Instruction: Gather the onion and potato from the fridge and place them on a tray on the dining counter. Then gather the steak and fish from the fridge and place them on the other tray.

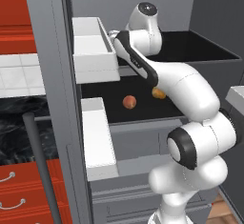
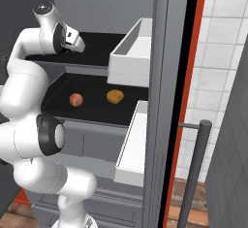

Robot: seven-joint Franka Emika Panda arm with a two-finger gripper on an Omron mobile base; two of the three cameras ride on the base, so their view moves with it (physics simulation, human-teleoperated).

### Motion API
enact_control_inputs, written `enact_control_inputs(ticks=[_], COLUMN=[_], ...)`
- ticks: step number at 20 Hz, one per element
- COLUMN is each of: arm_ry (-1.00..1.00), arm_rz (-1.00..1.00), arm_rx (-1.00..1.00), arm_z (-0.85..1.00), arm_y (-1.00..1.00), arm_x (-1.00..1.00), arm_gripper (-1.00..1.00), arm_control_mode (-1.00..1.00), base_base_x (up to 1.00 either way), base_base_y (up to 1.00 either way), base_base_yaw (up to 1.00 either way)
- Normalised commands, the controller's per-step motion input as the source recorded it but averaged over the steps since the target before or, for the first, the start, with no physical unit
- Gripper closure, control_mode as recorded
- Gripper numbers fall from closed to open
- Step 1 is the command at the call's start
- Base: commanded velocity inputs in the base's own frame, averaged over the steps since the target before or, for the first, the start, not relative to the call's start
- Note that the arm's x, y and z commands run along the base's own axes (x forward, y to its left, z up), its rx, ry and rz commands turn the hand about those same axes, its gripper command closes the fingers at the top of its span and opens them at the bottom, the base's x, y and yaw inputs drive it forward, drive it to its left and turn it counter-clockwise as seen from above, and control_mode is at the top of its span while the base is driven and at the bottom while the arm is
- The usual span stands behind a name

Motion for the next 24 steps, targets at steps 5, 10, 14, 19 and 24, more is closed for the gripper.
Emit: enact_control_inputs(ticks=[5, 10, 14, 19, 24], arm_ry=[-0.19, -0.36, -0.11, -0.03, -0.01], arm_rz=[0.00, 0.00, 0.00, 0.00, 0.00], arm_rx=[0.00, 0.00, 0.00, 0.08, 0.09], arm_z=[0.00, 0.00, 0.05, 0.15, 0.11], arm_y=[-0.13, -0.10, -0.18, -0.39, -0.25], arm_x=[-0.19, -0.35, -0.56, -0.59, -0.45], arm_gripper=[1.00, 1.00, 1.00, 1.00, 1.00], arm_control_mode=[-1.00, -1.00, -1.00, -1.00, -1.00], base_base_x=[0.00, 0.00, 0.00, 0.00, 0.00], base_base_y=[0.00, 0.00, 0.00, 0.00, 0.00], base_base_yaw=[0.00, 0.00, 0.00, 0.00, 0.00])
